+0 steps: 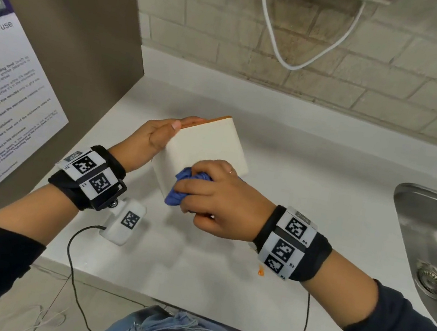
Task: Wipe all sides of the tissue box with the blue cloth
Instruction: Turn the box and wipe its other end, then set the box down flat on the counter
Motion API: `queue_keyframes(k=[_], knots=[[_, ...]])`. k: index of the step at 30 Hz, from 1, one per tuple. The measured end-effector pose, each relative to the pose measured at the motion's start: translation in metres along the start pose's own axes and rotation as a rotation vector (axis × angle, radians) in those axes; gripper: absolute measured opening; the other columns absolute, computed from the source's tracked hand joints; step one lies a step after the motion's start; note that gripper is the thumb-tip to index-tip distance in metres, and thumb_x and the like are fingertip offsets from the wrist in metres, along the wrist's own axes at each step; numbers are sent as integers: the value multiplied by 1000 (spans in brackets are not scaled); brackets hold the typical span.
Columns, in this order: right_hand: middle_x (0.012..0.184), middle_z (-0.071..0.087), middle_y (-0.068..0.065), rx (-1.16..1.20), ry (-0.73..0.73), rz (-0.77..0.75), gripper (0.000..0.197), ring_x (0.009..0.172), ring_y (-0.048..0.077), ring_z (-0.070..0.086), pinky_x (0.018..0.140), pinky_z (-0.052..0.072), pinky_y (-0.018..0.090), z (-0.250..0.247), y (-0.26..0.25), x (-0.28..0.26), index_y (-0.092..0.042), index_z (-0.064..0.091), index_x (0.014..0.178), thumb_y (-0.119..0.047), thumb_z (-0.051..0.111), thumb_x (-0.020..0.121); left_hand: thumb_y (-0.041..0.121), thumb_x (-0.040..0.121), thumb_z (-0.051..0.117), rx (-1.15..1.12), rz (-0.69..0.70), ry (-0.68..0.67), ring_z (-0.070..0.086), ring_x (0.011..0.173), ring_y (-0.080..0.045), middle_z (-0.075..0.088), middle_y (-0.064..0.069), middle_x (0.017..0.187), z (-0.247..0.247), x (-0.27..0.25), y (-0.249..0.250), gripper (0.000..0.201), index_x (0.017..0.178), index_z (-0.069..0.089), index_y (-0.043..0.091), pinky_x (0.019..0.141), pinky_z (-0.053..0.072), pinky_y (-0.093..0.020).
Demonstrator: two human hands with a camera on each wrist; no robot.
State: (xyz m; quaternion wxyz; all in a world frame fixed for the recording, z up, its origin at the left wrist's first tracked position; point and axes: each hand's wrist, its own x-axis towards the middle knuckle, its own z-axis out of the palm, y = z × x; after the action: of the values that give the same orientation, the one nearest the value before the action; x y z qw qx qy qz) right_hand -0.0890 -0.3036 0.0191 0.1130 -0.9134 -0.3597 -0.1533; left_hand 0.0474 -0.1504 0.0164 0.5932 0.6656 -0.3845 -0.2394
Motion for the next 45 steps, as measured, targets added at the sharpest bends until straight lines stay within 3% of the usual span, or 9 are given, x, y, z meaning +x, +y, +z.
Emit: queue_keyframes(k=[5,9,15,20,24,29,32,37,45], knots=[[104,70,-4,-40,-36,44,22,104,26,41,83,32,39,0,1,-30,-15,67,79,-13,45,76,21,100,27,13,6,9,52,118,4,64,30,114,7,0,3,36,127,51,16,93,38,-9],[101,70,-2,-106,18,327,22,100,25,41,81,43,43,-7,13,-64,-17,66,75,-16,44,75,36,93,35,32,-2,-30,47,127,-5,56,6,135,4,-1,5,48,133,48,13,100,36,-13],[95,67,-1,32,392,711,25,94,23,48,82,44,43,-21,7,-94,-17,67,73,-14,43,74,58,56,71,400,-57,-229,47,100,10,51,22,108,20,-9,20,82,126,29,61,87,35,-5],[99,59,-21,48,548,817,31,100,21,49,88,35,21,-21,5,-100,-18,69,76,-13,39,74,41,72,74,883,-45,-598,38,110,-8,45,2,125,43,-23,-7,95,146,17,24,90,26,-13],[102,62,-19,102,527,861,31,102,21,50,89,37,26,-9,4,-94,-20,68,79,-17,37,74,26,80,68,990,-85,-653,33,118,-12,39,1,131,38,-36,-28,84,145,14,30,99,23,-18],[98,61,-28,315,541,878,28,102,14,45,85,41,29,1,-2,-80,-23,56,93,-12,39,74,-8,71,52,1057,-69,-495,32,133,-16,40,3,141,-8,-51,-37,84,139,26,34,115,2,-28],[99,48,-33,414,522,927,35,104,11,39,87,41,27,7,-3,-73,-19,55,106,-3,47,76,35,69,54,1148,-263,-304,29,136,-15,40,4,142,-17,-57,-33,69,135,35,30,115,-11,-39],[99,45,-33,447,462,898,35,106,13,39,87,40,27,16,-3,-62,-15,55,110,1,49,79,81,61,31,1266,-357,42,38,124,-26,52,-5,128,29,-62,-40,89,130,44,26,100,14,-41],[91,48,-33,434,386,938,40,102,9,39,90,43,32,22,-4,-60,-19,55,116,-1,51,81,39,81,63,1214,-322,64,39,122,-24,44,-6,130,34,-57,-50,65,137,37,18,84,13,-33]])
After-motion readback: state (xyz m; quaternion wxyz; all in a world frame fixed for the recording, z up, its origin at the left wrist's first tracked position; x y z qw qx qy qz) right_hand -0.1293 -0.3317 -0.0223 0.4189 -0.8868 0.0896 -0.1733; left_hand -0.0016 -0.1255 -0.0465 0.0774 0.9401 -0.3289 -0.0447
